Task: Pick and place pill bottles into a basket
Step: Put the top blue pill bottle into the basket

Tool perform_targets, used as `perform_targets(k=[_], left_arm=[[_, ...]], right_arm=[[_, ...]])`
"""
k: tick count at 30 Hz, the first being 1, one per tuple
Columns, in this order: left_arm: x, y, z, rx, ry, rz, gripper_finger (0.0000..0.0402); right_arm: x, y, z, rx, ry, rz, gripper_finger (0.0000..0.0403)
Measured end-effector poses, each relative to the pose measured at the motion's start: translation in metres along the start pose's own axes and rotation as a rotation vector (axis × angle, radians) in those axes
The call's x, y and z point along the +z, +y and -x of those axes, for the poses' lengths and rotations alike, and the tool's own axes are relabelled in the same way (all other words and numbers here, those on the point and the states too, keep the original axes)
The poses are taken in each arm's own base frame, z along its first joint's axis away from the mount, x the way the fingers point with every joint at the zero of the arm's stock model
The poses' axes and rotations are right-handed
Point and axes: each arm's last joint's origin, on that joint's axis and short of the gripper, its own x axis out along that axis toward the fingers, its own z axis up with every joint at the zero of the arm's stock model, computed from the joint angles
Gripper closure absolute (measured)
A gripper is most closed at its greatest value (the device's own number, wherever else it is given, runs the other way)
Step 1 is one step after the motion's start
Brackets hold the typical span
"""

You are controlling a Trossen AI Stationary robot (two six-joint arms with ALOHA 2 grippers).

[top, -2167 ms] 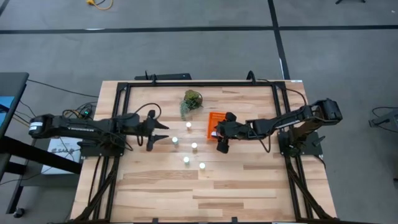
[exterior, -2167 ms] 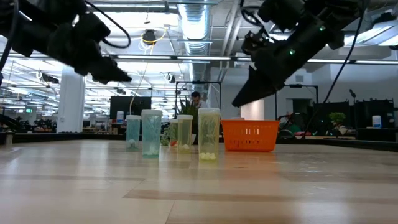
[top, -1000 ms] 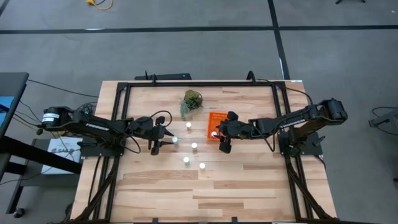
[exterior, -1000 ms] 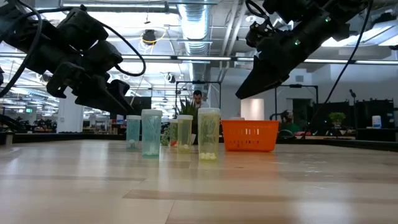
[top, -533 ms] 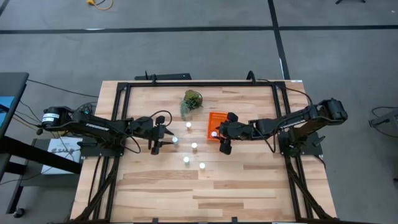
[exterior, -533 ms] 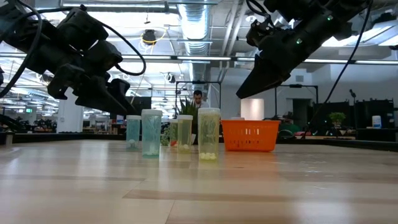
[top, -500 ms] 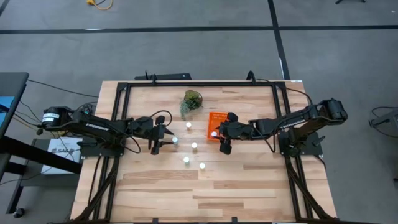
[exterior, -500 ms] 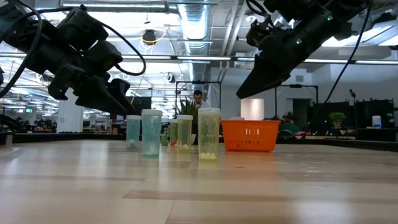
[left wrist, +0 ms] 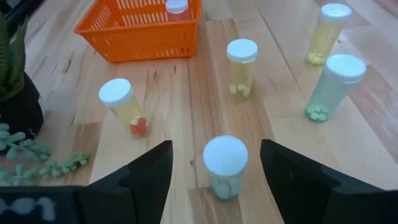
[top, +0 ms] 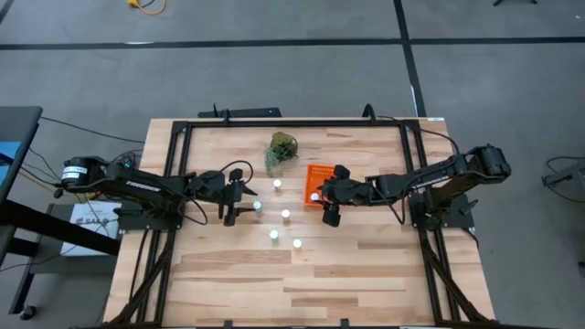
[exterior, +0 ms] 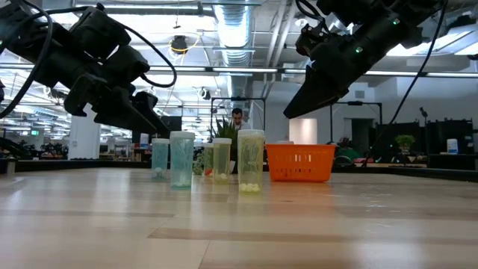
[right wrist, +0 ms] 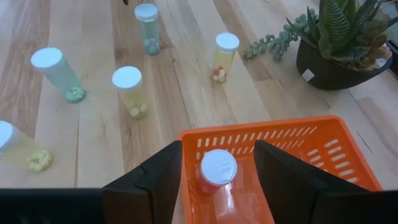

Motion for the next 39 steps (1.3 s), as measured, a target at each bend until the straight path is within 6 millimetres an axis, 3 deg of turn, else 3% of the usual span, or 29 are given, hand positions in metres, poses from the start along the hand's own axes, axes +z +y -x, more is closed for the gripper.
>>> perform_targets(k=[39], left_arm=[[0.0005,0.0000,0.0000,-0.001,-0.006,0.033,0.0168]], right_arm=[[0.0000,0.0000,0.0000,0.000,0.000,0.002,0.0214]])
